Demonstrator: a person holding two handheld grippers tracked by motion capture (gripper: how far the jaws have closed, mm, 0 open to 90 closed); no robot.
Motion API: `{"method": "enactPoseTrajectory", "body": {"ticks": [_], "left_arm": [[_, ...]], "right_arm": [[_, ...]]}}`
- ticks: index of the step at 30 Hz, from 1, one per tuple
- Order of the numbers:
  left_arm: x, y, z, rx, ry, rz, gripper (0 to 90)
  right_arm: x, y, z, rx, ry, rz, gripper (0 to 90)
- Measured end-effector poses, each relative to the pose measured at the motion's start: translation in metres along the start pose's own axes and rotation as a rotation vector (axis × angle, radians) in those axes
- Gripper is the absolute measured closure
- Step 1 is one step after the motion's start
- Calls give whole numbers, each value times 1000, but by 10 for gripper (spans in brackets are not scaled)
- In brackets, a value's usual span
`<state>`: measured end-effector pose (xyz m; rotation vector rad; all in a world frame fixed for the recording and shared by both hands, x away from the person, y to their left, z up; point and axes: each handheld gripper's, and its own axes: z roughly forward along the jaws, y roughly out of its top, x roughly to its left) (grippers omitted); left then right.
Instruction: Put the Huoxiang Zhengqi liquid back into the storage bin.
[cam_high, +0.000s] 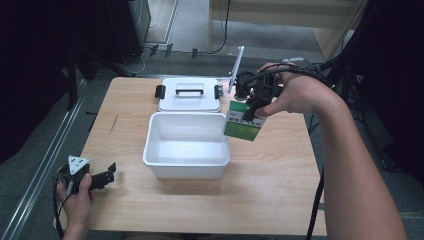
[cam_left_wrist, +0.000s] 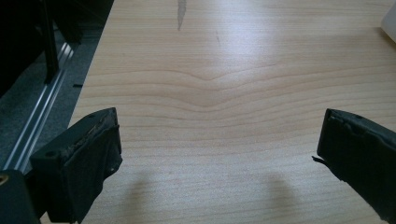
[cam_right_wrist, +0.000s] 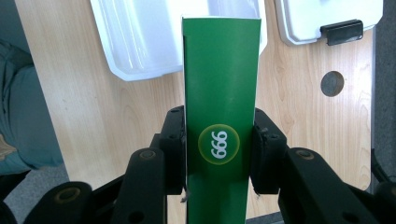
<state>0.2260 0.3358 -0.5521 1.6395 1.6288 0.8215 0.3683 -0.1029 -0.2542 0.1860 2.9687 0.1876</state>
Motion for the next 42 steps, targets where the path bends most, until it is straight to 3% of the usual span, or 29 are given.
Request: {"method": "enactPoseTrajectory", "body": {"ticks": [23, 42], "left_arm": [[0, 0, 0, 0, -4, -4, 5], [0, 0, 0, 0, -6, -6, 5]], "right_arm": [[8, 48, -2, -8, 18, -63, 645], [16, 76, 14, 9, 53, -116, 645]]}}
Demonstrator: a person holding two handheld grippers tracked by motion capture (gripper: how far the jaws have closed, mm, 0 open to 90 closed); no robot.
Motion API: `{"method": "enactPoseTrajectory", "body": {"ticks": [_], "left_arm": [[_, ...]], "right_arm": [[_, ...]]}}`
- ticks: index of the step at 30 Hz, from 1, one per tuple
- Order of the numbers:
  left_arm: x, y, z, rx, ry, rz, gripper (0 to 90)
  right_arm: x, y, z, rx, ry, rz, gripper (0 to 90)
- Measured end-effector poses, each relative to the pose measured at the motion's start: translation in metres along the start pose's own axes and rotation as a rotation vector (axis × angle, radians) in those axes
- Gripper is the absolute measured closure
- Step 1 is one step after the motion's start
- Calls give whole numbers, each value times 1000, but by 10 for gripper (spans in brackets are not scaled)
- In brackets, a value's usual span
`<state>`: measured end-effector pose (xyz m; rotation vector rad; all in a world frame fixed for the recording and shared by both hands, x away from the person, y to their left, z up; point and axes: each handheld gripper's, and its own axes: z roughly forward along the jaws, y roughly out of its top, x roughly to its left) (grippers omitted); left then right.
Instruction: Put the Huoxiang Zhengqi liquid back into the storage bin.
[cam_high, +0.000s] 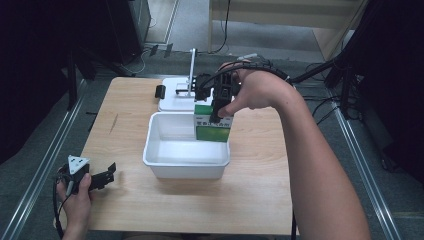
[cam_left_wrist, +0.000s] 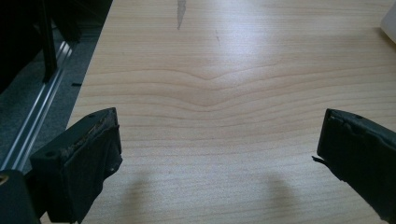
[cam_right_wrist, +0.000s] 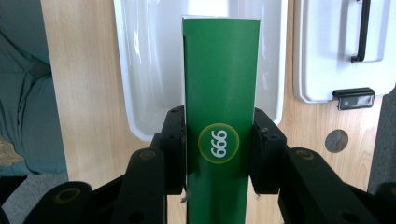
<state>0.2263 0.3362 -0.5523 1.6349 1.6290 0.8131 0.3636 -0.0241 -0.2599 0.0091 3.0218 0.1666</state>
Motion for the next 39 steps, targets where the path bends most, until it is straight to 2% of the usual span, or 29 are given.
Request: {"method": "enactPoseTrajectory", "body": {"ticks": [7, 17, 27, 28, 39], "left_arm": [[0, 0, 0, 0, -2, -1, 5], [0, 0, 0, -1, 0, 0, 5], [0, 0, 0, 0, -3, -1, 5], [0, 0, 0, -1, -3, -2, 5], [1, 0, 0, -3, -3, -3, 5]], "right_arm": [[0, 6, 5, 11, 6, -16, 644], [-1, 4, 13, 21, 5, -20, 644], [-4, 4, 26, 19, 9, -20, 644], [-5, 4, 29, 13, 8, -33, 644], [-7, 1, 47, 7, 0, -51, 643]]}}
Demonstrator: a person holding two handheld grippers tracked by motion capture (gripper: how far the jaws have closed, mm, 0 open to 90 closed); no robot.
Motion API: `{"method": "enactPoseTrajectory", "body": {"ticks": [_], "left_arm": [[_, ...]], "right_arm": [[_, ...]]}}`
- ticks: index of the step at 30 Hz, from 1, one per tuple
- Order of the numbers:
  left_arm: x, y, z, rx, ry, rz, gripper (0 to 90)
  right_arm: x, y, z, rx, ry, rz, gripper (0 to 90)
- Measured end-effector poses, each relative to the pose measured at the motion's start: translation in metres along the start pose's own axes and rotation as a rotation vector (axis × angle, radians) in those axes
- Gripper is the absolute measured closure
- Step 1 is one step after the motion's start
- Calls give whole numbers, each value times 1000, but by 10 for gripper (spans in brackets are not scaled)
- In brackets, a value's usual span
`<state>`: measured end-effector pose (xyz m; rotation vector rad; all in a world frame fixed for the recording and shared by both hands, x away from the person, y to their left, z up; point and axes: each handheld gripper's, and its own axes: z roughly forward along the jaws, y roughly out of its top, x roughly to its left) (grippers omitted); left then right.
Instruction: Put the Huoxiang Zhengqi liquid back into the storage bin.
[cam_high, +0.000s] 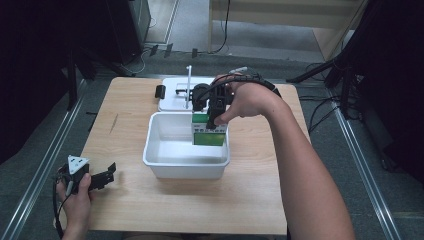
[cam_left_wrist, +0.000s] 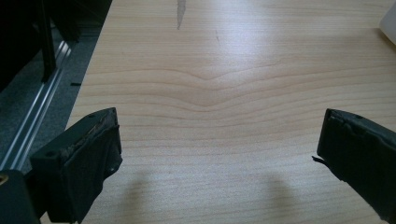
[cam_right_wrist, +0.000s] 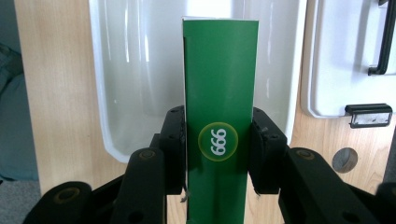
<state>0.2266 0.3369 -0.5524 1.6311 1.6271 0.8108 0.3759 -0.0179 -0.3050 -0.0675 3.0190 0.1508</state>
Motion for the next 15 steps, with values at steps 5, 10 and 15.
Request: {"method": "enactPoseTrajectory", "body": {"ticks": [5, 10, 15], "left_arm": [[0, 0, 0, 3, 0, 0, 5], [0, 0, 0, 4, 1, 1, 5], [0, 0, 0, 4, 1, 1, 5]], "right_arm": [[-1, -2, 9, 3, 6, -6, 642], [-1, -4, 18, 2, 13, -6, 643], [-1, -5, 27, 7, 22, -14, 642]]}}
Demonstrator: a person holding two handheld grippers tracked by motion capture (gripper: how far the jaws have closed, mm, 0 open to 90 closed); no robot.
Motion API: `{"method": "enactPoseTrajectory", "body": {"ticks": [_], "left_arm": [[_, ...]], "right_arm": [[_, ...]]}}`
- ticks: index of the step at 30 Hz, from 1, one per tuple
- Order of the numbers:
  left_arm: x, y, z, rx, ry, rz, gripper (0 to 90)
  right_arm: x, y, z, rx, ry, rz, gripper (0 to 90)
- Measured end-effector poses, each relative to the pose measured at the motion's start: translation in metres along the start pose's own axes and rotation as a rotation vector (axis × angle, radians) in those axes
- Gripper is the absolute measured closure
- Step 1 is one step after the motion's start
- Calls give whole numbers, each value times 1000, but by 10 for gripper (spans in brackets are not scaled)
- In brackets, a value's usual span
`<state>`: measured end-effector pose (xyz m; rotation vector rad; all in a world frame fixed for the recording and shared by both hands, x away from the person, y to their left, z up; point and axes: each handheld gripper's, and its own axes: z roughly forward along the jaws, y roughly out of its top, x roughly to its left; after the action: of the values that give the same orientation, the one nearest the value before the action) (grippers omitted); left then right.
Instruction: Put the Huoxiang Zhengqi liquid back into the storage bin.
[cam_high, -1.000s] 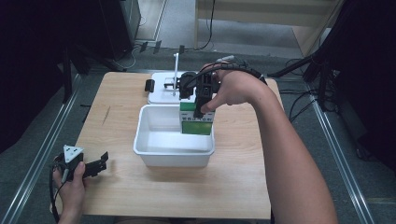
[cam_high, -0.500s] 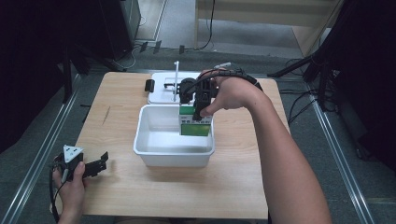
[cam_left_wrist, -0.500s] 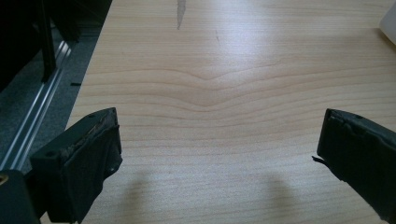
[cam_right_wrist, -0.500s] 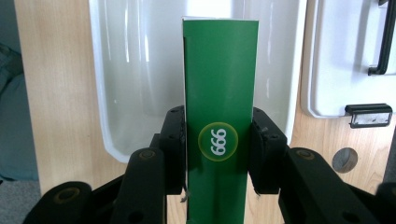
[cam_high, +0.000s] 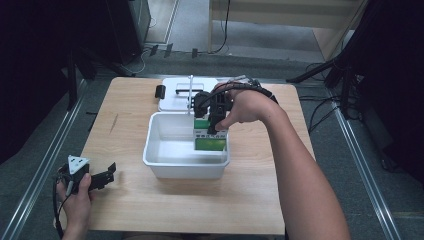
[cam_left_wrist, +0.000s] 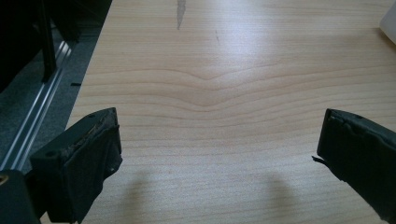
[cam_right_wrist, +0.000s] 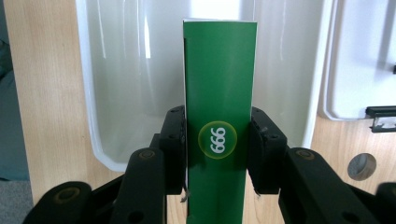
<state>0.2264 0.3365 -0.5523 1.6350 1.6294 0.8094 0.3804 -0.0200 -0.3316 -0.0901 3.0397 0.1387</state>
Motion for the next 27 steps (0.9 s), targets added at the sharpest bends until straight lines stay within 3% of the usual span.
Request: {"method": "enactPoseTrajectory", "body": {"ticks": [10, 12, 16, 21, 27], "left_arm": [[0, 0, 0, 2, -1, 3, 5], [0, 0, 0, 5, -2, 1, 5], [0, 0, 0, 3, 1, 2, 5], [0, 0, 0, 5, -2, 3, 5], [0, 0, 0, 7, -2, 4, 5]], "right_arm": [[0, -1, 14, 13, -1, 16, 643], [-1, -2, 13, -10, -11, 25, 712], [-5, -4, 7, -76, -17, 72, 731], [-2, -5, 18, -33, 3, 60, 705], [-3, -9, 19, -54, 17, 75, 681]]}}
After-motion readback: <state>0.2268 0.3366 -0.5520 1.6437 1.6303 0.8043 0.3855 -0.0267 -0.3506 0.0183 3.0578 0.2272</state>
